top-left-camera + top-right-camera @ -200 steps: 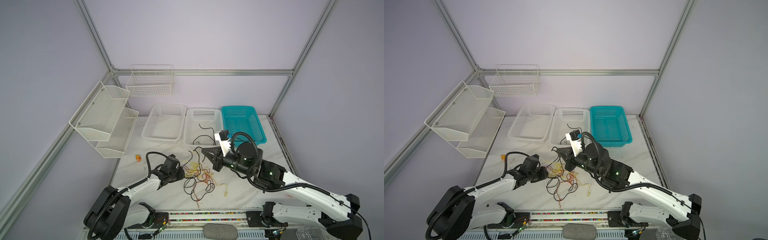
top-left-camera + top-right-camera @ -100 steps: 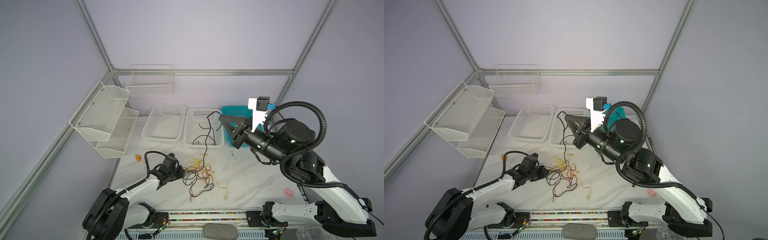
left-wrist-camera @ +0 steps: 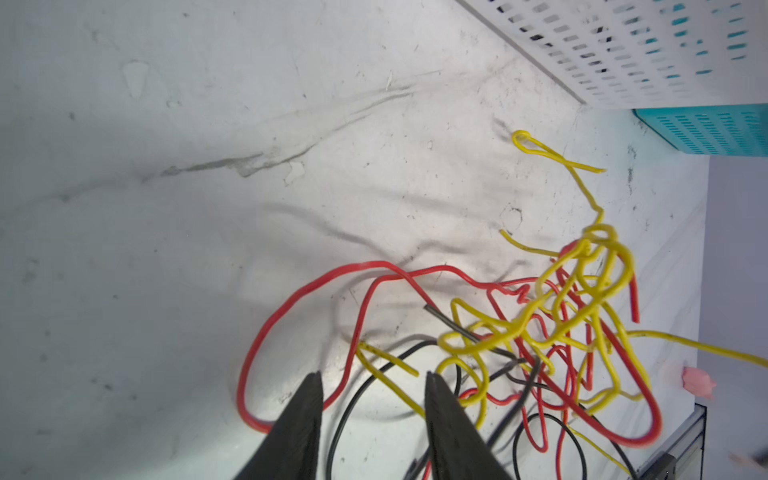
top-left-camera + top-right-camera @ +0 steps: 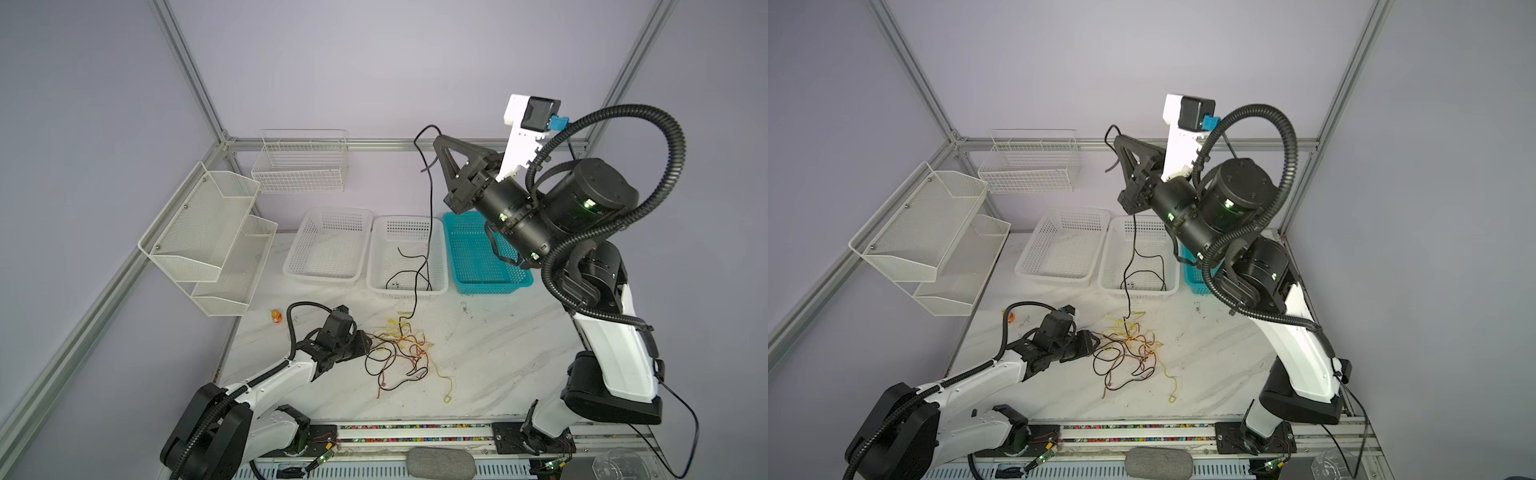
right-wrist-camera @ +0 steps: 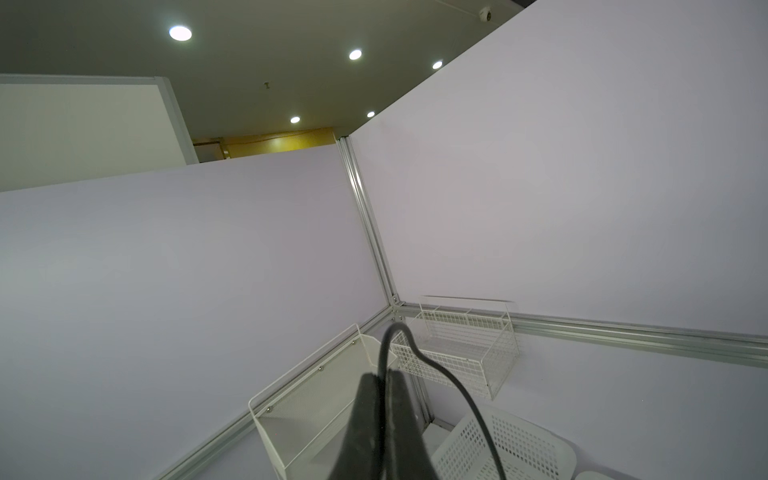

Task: Untangle the cables
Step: 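Lift the black wire high with the right gripper, pulling it out of the tangle, then lower the black wire into the middle white basket with the right gripper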

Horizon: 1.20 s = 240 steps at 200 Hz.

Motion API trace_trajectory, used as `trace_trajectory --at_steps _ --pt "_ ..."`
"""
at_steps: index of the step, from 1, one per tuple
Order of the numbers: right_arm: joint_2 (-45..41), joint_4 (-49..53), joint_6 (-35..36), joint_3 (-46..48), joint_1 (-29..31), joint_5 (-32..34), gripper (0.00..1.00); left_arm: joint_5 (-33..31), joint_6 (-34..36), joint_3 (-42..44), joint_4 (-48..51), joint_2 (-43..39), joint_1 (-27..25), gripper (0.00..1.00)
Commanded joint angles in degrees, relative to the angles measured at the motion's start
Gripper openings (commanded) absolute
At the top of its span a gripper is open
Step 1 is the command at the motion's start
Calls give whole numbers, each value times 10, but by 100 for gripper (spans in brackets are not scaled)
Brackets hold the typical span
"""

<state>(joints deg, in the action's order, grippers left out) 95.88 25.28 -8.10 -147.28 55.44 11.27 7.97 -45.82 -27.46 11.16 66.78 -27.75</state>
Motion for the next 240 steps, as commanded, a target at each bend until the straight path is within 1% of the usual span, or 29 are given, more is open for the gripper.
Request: trace_trajectory --at_steps 1,16,25,40,59,86,97,107,138,160,172,185,204,213,225,226,240 --pt "30 23 -11 -47 -57 -55 0 18 8 -17 -7 -25 4 50" --pt "48 23 -60 -39 -126 -141 0 18 14 -27 5 -57 4 59" --pt "56 22 -81 -29 -155 -187 0 14 21 -38 17 -82 4 65" --pt "70 21 -99 -22 -186 -227 0 12 40 -57 27 -124 4 71" --pt "100 18 -99 -35 -213 -238 0 14 62 -84 40 -154 3 74" --pt "183 19 -139 -99 -278 -313 0 15 78 -123 74 -163 3 75" --pt "209 13 -149 -109 -292 -327 0 14 78 -127 78 -164 3 75" --pt "224 8 -144 -100 -297 -310 0 13 74 -127 79 -165 4 75" --pt "242 6 -87 -7 -299 -180 0 18 63 -115 83 -175 4 75" --pt "291 26 -67 0 -301 -140 0 16 61 -106 87 -184 3 75" --pt "312 53 -70 1 -301 -120 0 15 60 -104 90 -185 3 75" --pt "308 42 -76 54 -295 -128 0 15 55 -99 91 -186 3 75" --pt "273 -16 -85 186 -271 -116 0 11 50 -91 88 -187 2 75" --pt "267 -27 -82 226 -257 -109 0 11 48 -88 88 -187 3 75" --pt "271 -21 -75 256 -237 -111 0 11 49 -86 87 -189 2 75" --pt "273 -17 -74 258 -234 -112 2 11 49 -86 87 -189 3 75" --pt "289 13 -69 262 -218 -97 12 12 49 -86 89 -192 3 75"
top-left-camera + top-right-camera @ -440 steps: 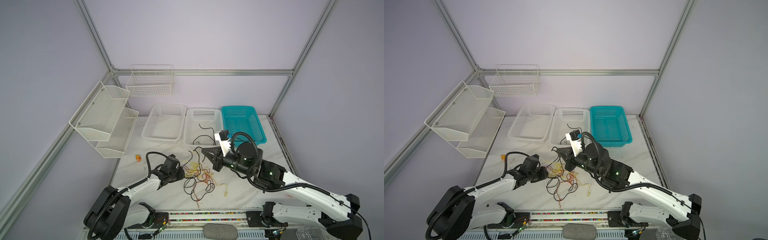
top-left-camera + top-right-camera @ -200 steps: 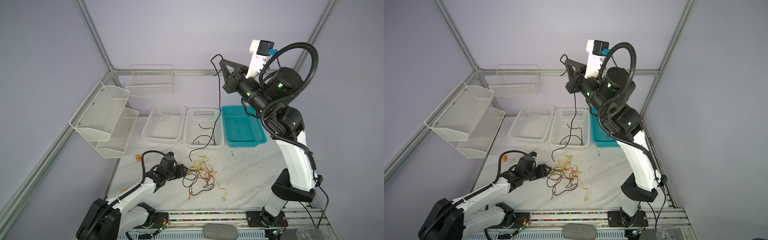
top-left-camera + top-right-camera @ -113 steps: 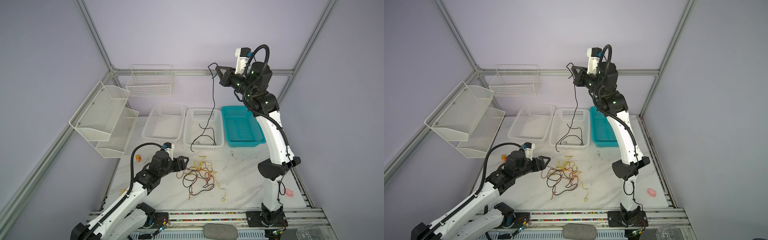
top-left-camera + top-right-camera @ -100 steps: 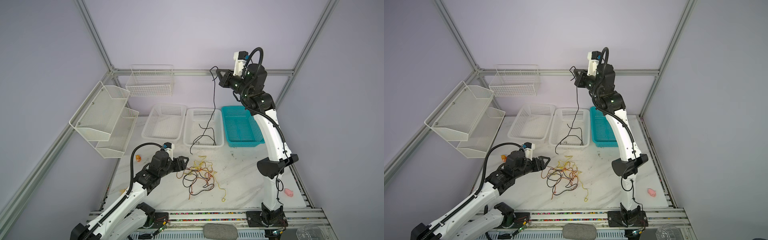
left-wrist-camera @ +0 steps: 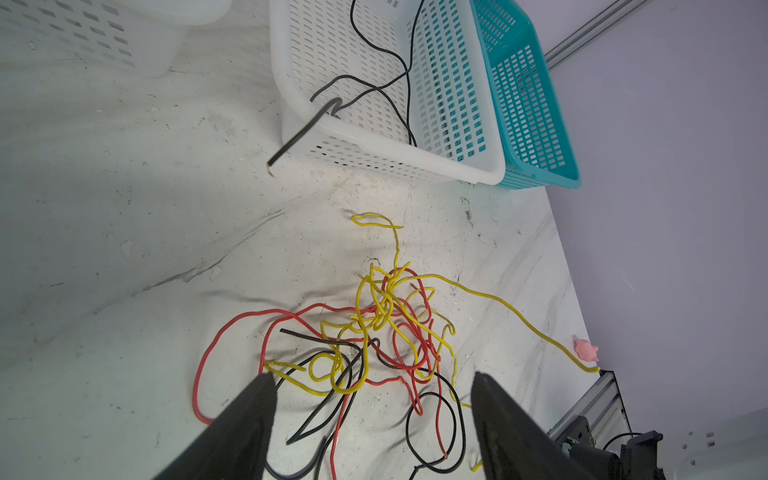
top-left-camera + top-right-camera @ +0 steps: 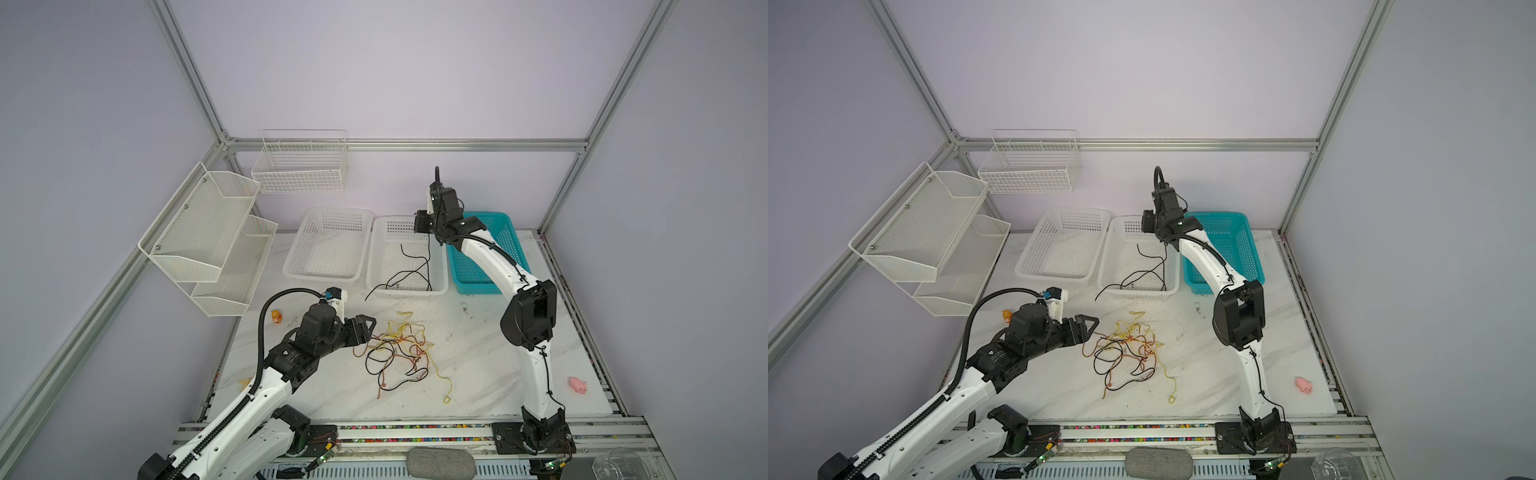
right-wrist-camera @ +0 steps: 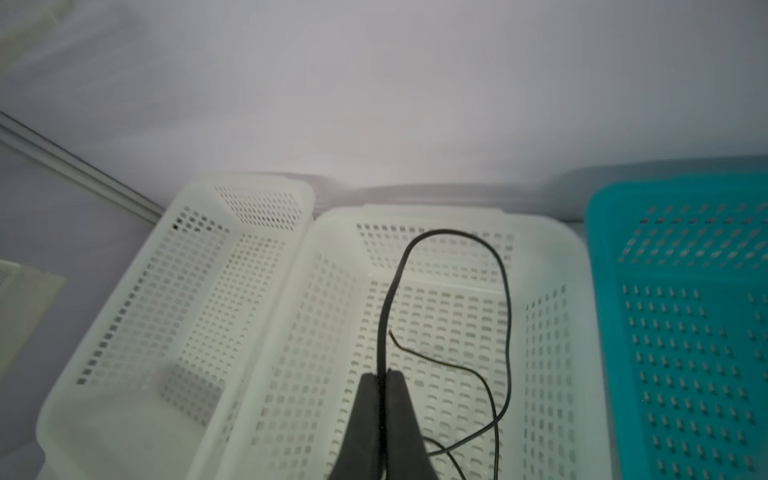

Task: Untangle the cables
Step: 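Lower the black wire into the middle white basket with the right gripper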

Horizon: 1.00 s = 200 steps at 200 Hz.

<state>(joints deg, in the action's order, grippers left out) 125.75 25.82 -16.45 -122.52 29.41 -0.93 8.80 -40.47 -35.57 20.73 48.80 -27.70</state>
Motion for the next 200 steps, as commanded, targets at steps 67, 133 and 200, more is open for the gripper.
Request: trace_trajectory --at_steps 67,133,200 --pt "-156 -58 33 183 90 -5 50 -19 -4 6 9 -37 3 75" --pt "-150 -111 151 274 191 4 55 -121 -31 14 63 -138 4 79" --pt "-137 -229 271 334 241 143 58 -143 -25 11 94 -161 5 83"
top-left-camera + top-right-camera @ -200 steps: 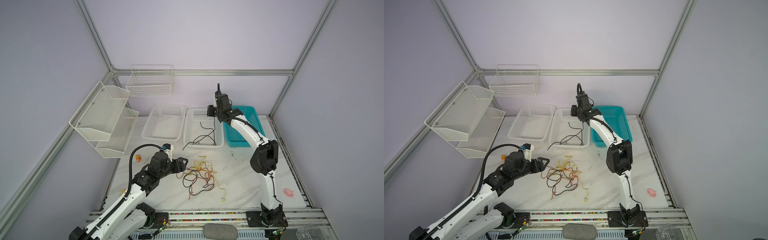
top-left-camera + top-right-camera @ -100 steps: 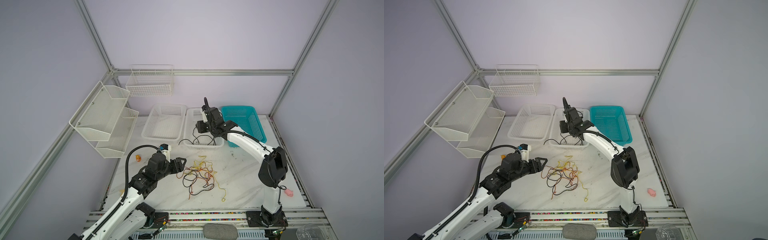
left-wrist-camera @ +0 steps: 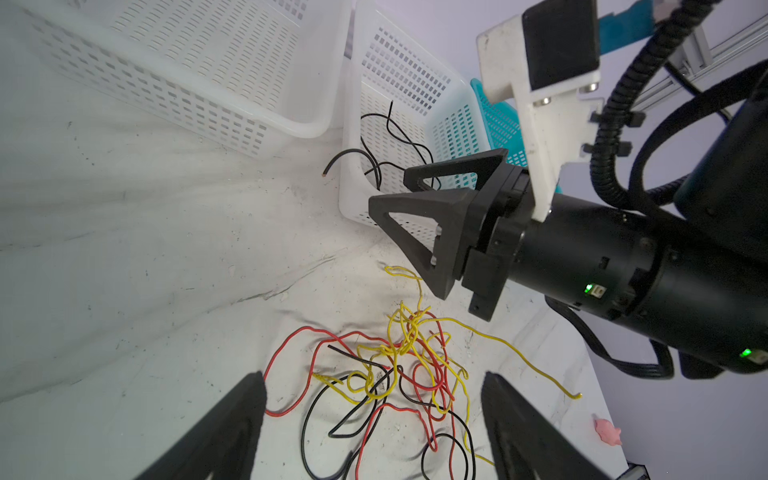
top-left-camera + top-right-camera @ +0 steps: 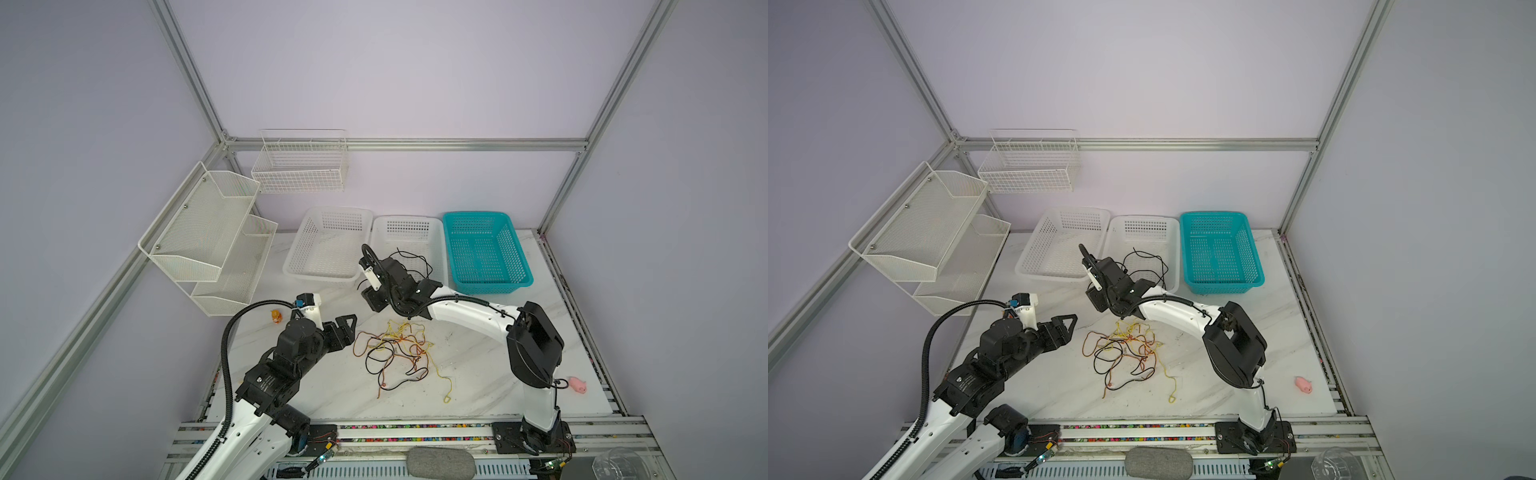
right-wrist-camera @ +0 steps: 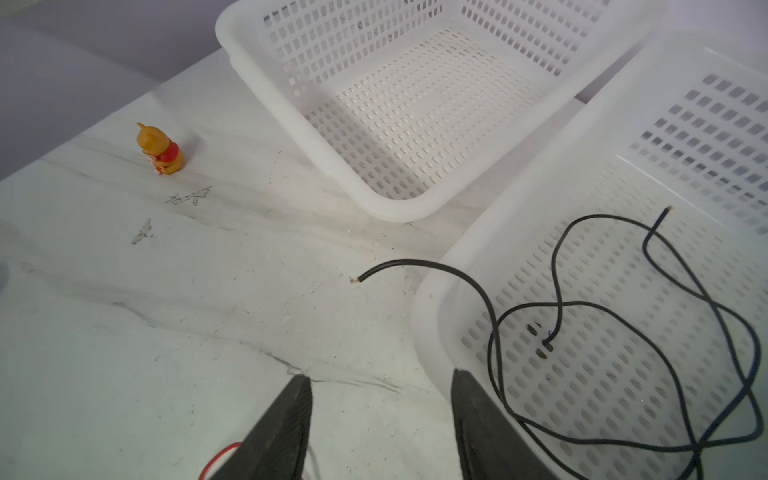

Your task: Untangle the cables

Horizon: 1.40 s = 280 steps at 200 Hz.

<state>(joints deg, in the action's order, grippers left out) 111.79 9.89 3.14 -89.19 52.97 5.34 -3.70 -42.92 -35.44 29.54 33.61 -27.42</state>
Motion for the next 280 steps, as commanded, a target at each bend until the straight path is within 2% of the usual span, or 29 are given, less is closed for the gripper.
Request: trace_trajectory --at_steps 1,43,142,206,248,264,280 --pt "4 -70 77 0 6 84 58 -18 -1 10 6 -8 3 83" --pt "44 -79 136 -15 12 143 60 -24 -1 17 16 -26 3 83" --pt "81 -117 188 -28 31 135 61 -33 4 29 19 -26 3 84" --pt "115 -114 191 -51 31 143 60 -32 0 44 13 -26 4 84" --pt "121 -123 192 -75 28 147 50 -28 -2 46 0 -15 3 84" --pt "125 -121 187 -86 23 133 40 -29 -2 46 -3 -15 4 84" --pt "128 -118 178 -96 16 122 24 -28 -1 46 0 -14 3 84"
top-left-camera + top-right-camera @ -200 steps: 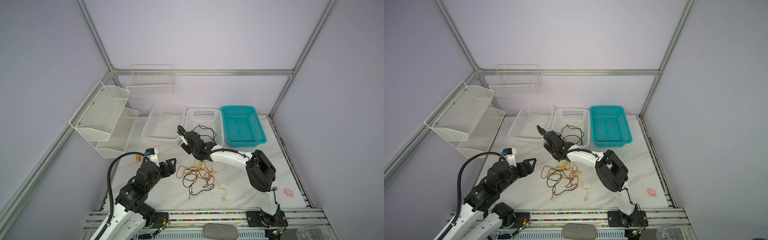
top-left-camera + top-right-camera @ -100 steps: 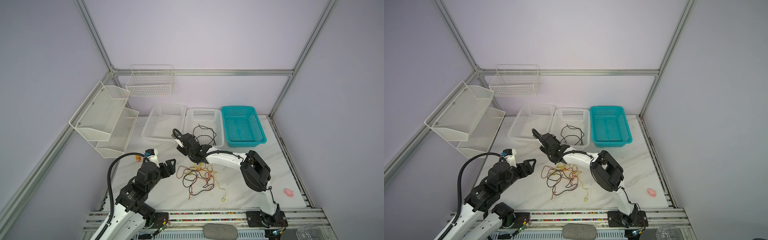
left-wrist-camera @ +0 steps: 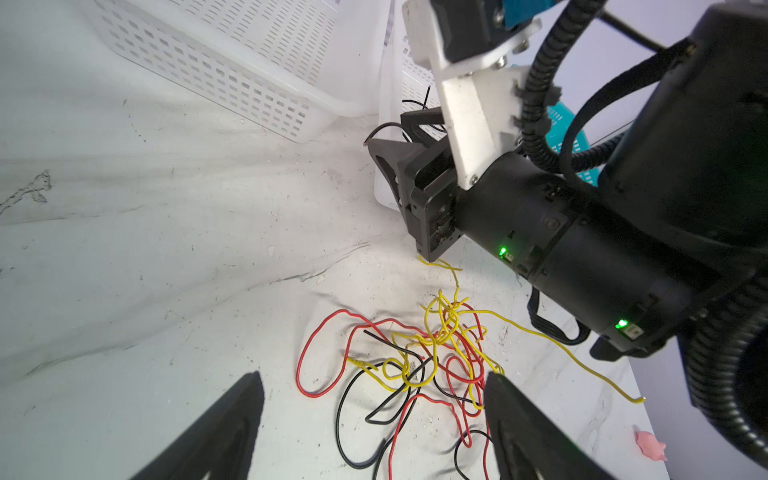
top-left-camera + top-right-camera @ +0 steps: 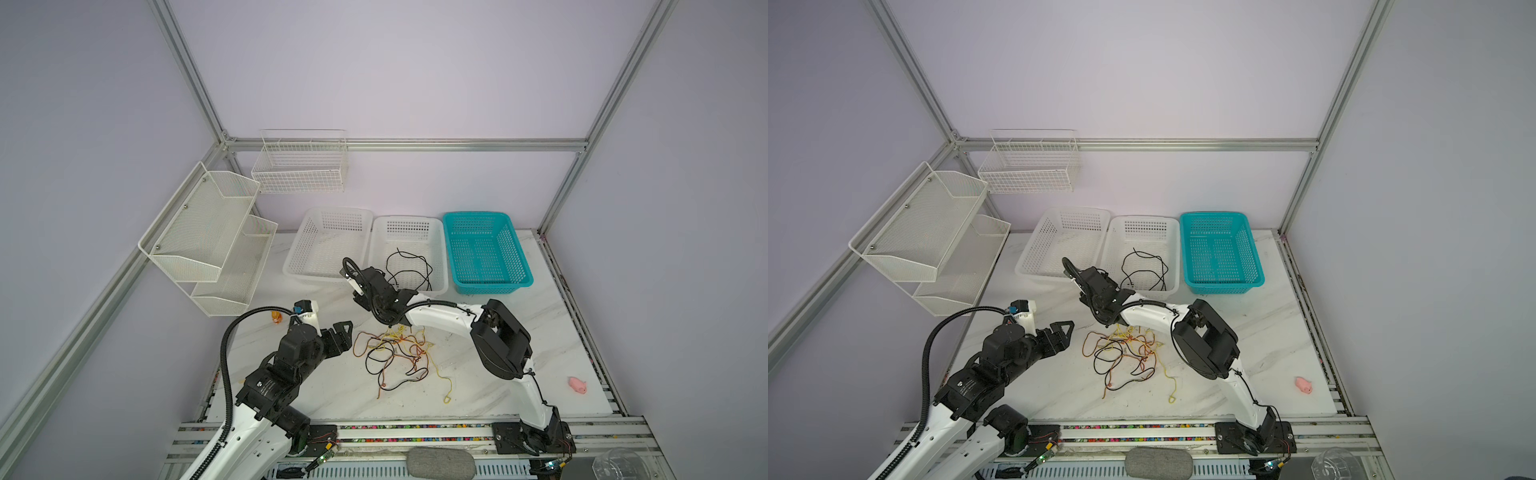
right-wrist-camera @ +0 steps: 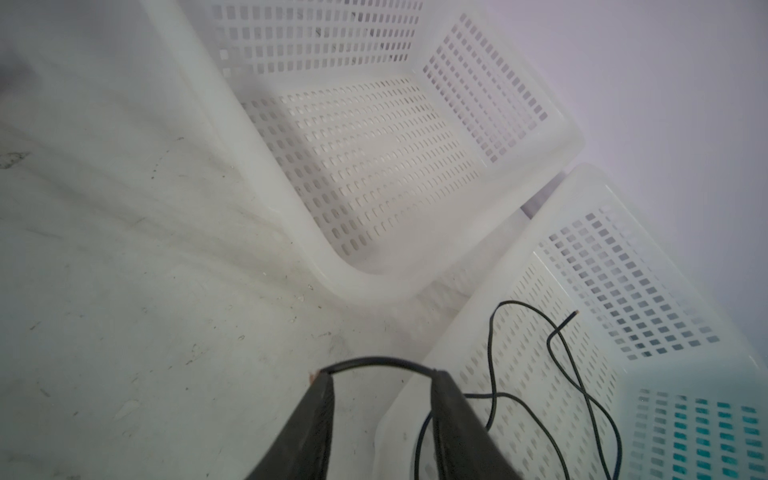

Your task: Untangle the cables

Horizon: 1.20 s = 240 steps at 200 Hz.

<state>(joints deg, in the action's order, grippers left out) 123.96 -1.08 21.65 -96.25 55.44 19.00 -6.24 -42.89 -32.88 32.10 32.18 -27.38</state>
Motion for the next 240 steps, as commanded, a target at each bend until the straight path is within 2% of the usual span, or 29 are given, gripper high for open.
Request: trace_trajectory --at_steps 1,28,50,69,80,97,125,219,240 --pt "6 -9 -7 -25 -9 -15 23 -3 -1 20 -26 0 3 84" --pt "-10 -16 -15 -19 -17 -34 11 -4 1 22 -21 -5 3 84" --pt "-27 -16 -30 -12 -31 -45 9 -4 0 25 -20 -8 4 84" --pt "-60 -7 -73 4 -55 -73 14 4 -5 30 -29 -5 4 84" --pt "-86 1 -110 19 -79 -115 22 8 -7 32 -37 -2 4 84" --pt "-114 12 -158 43 -120 -190 29 11 -8 31 -45 5 4 84" --pt "-124 27 -156 75 -140 -239 36 14 -5 30 -59 20 4 84" --pt "-87 35 -150 100 -151 -333 38 15 -5 31 -54 18 5 84" --pt "-75 35 -151 103 -151 -337 38 17 -5 32 -56 23 5 84"
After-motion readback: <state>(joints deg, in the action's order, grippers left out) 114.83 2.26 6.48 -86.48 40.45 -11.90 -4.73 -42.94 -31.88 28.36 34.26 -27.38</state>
